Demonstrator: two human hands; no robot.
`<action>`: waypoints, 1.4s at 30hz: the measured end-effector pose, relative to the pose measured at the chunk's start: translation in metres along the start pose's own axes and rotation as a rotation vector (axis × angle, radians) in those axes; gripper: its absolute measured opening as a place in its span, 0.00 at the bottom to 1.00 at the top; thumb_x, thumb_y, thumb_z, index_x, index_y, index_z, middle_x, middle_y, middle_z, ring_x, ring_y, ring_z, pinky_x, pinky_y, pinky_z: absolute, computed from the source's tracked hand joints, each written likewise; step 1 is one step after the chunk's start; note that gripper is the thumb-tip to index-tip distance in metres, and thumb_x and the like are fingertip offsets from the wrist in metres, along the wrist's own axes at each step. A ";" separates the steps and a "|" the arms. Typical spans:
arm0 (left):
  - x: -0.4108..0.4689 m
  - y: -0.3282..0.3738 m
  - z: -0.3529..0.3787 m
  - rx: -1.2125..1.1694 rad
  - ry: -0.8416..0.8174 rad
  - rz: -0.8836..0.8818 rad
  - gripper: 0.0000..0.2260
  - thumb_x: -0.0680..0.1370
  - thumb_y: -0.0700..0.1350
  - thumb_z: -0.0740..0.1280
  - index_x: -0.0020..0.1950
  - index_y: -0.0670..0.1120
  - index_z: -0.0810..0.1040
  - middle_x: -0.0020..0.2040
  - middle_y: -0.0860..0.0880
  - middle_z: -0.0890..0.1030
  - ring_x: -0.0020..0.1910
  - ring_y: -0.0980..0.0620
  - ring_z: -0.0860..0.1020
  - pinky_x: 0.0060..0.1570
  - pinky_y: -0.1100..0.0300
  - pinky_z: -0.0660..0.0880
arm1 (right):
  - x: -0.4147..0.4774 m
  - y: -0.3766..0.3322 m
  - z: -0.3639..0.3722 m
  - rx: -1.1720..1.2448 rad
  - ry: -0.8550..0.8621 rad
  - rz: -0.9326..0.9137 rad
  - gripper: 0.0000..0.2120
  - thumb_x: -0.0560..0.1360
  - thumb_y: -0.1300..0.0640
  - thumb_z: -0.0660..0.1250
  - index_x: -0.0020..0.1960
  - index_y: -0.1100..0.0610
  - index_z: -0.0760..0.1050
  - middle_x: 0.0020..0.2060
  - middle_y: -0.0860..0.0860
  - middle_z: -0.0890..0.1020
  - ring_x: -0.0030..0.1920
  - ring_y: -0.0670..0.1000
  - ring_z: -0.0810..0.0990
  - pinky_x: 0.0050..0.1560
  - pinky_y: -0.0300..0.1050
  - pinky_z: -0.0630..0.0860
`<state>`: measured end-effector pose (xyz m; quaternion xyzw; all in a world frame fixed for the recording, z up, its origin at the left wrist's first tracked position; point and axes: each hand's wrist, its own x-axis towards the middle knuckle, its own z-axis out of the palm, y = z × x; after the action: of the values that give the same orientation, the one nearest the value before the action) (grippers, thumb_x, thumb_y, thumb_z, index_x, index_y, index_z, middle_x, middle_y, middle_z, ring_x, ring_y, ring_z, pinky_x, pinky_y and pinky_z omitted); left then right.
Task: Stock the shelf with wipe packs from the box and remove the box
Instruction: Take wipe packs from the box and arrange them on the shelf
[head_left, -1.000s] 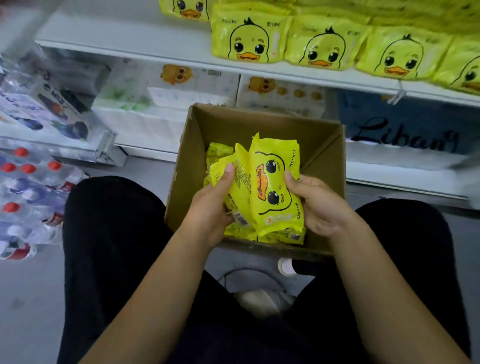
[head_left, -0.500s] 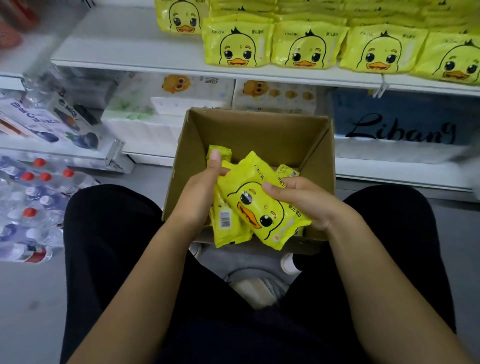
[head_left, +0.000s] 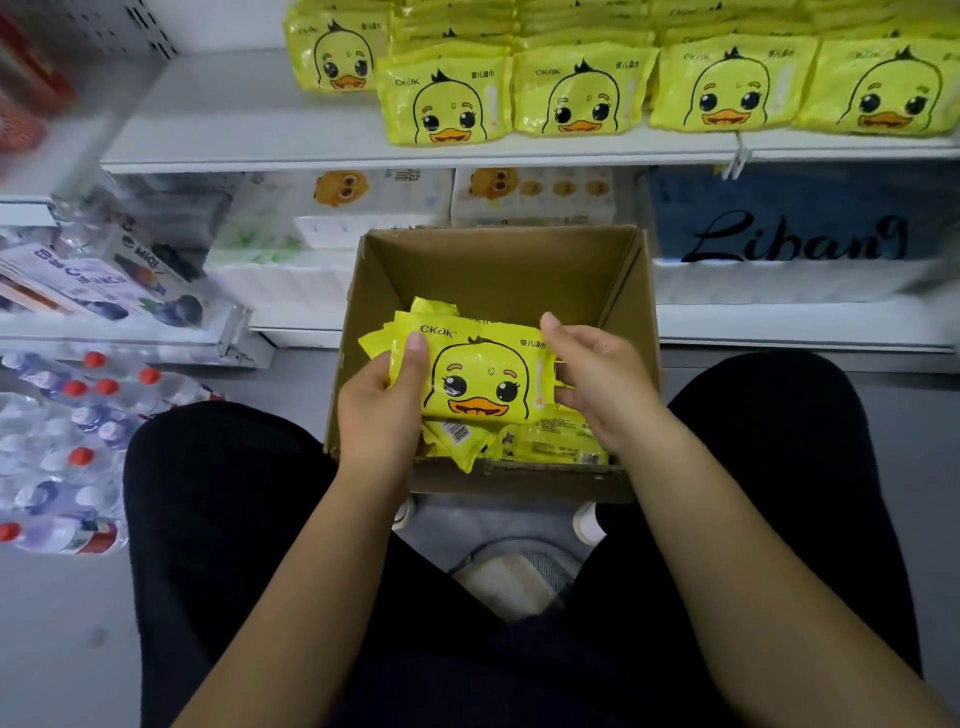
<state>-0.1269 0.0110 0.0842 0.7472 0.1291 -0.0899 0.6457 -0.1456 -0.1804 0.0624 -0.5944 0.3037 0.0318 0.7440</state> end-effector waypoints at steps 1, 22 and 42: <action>0.001 0.001 0.000 -0.019 -0.014 -0.027 0.13 0.80 0.60 0.67 0.46 0.55 0.87 0.46 0.49 0.88 0.47 0.46 0.85 0.46 0.51 0.80 | -0.002 0.003 0.006 -0.034 0.078 -0.071 0.09 0.78 0.48 0.71 0.51 0.54 0.81 0.48 0.48 0.86 0.50 0.42 0.83 0.54 0.42 0.80; -0.013 0.024 -0.012 -0.235 0.115 -0.049 0.20 0.83 0.59 0.61 0.44 0.49 0.85 0.44 0.48 0.87 0.44 0.48 0.83 0.54 0.44 0.81 | -0.024 -0.011 0.041 0.286 0.159 -0.040 0.11 0.76 0.43 0.72 0.45 0.51 0.83 0.50 0.56 0.85 0.54 0.54 0.85 0.62 0.64 0.75; 0.027 0.041 -0.024 -0.475 0.168 -0.149 0.18 0.83 0.61 0.61 0.57 0.49 0.82 0.49 0.50 0.88 0.49 0.48 0.87 0.53 0.46 0.82 | -0.015 -0.029 0.059 -0.108 0.152 -0.301 0.16 0.82 0.48 0.65 0.45 0.58 0.83 0.43 0.61 0.86 0.47 0.66 0.83 0.52 0.59 0.82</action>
<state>-0.0897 0.0309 0.1182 0.5678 0.2545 -0.0423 0.7817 -0.1213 -0.1313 0.1013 -0.6728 0.2644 -0.1087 0.6824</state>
